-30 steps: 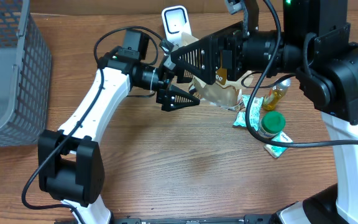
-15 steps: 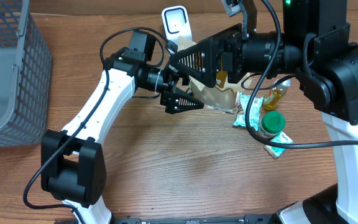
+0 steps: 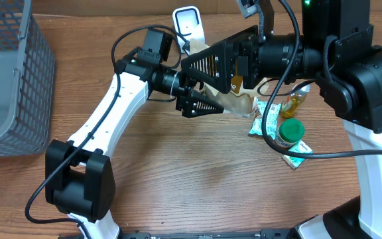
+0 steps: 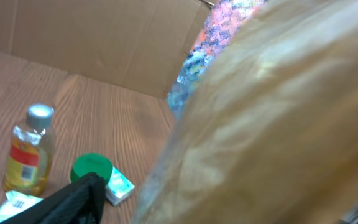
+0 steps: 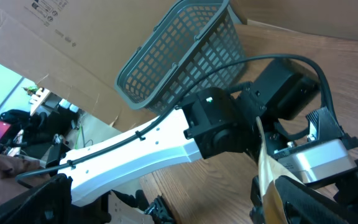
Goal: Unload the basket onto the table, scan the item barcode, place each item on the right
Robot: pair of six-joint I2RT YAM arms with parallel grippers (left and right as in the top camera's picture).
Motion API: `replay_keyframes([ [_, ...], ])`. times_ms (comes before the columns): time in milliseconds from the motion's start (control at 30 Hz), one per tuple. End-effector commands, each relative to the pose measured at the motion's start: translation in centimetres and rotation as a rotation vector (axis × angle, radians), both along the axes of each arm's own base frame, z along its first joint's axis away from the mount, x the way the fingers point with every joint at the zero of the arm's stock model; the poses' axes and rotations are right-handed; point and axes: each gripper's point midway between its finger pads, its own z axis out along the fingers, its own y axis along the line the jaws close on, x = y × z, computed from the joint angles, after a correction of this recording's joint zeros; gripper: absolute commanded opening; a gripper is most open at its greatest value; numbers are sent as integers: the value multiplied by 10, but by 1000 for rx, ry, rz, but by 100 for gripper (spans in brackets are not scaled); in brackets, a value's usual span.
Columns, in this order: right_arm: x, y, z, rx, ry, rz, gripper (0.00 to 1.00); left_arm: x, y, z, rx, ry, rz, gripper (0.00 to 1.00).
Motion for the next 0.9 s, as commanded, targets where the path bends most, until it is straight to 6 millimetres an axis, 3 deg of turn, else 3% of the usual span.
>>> replay_keyframes([
  [0, -7, -1, 11, 18, -36, 15, 100, 3, -4, 10, -23, -6, -18, 78],
  [67, -7, -1, 11, 18, -36, 15, 100, 3, -5, 14, -24, -9, -21, 76],
  [167, -7, -1, 11, 18, -37, 15, 100, 1, -7, 15, -25, -10, -29, 63],
  [267, -7, -1, 12, 20, -41, 14, 100, -1, -9, 15, -24, -9, -35, 47],
  [433, -6, -1, 12, 18, -45, 14, 100, -2, -10, 15, -20, 2, -38, 11],
  [633, 24, -20, 1, -80, -87, -170, 100, -2, -10, 15, -10, 25, -36, 10],
  [867, 79, -88, -13, -324, -189, -620, 100, 6, -12, -2, 95, 50, 23, 6],
])
